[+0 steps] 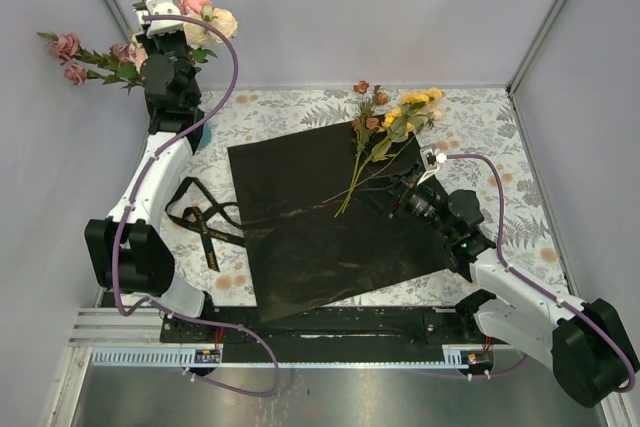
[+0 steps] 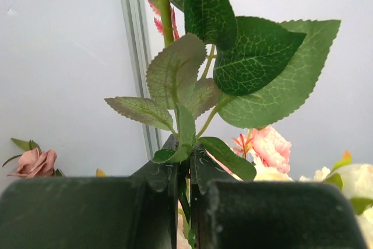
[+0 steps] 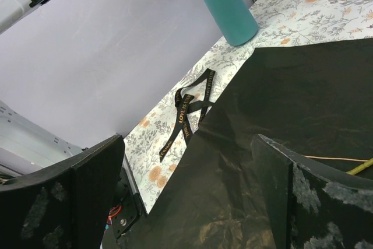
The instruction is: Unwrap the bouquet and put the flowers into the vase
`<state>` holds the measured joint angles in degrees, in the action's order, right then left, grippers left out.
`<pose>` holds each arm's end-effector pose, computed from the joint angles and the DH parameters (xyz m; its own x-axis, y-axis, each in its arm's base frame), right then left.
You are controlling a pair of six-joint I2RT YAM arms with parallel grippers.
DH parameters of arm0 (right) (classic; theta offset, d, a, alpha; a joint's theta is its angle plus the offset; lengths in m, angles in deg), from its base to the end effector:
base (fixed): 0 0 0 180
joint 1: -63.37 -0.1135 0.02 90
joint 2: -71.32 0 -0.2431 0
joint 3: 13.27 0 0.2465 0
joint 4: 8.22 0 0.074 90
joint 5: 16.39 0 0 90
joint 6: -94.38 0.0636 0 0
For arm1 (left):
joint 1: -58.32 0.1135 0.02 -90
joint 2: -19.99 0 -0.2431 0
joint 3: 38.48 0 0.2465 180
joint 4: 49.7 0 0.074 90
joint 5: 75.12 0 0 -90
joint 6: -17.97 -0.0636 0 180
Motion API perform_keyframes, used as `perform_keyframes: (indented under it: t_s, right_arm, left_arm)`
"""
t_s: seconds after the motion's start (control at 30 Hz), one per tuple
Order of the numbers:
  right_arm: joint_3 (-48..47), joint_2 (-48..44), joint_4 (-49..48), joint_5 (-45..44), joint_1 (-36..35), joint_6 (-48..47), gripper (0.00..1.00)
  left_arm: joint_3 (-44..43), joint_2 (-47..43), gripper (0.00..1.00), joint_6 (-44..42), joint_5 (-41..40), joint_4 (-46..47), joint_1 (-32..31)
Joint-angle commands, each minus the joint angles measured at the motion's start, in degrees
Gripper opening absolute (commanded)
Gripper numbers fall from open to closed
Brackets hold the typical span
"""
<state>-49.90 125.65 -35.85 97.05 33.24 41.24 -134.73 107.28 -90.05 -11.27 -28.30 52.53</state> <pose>0.1979 0.1441 0.2589 -0.3602 0.4273 -0.8293 -0.7291 0.4256 0.5360 0.3661 -0.0089 0.4610 0.3892 0.2396 -0.8895 -0.4292 0.9015 0.0551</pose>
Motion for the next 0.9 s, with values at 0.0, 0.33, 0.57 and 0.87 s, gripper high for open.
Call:
perform_keyframes:
  t_s: [0.0,0.33,0.57,0.87]
  right_arm:
    - [-1.9,0.3,-1.8,-0.4,-0.4,-1.3,0.99]
    - [-2.1,1.1,-2.1,-0.7,-0.3,-1.9,0.99]
    - [-2.3,0.9,-1.2,-0.5,-0.4,-1.7,0.99]
    - [-2.9,-2.5,3.7,-0.6,-0.3,-1.9,0.99]
  left_arm:
    - [-3.6,2.5,0.00,-2.1,2.2,8.4,0.9]
    - [-3.2,6.8,0.00,-2.1,4.2,10.2,1.7]
    - [2.4,6.5,0.09,2.2,0.9,5.9,1.8]
    - [3.3,7.6,0.33,8.4,-5.0,-7.2,3.1]
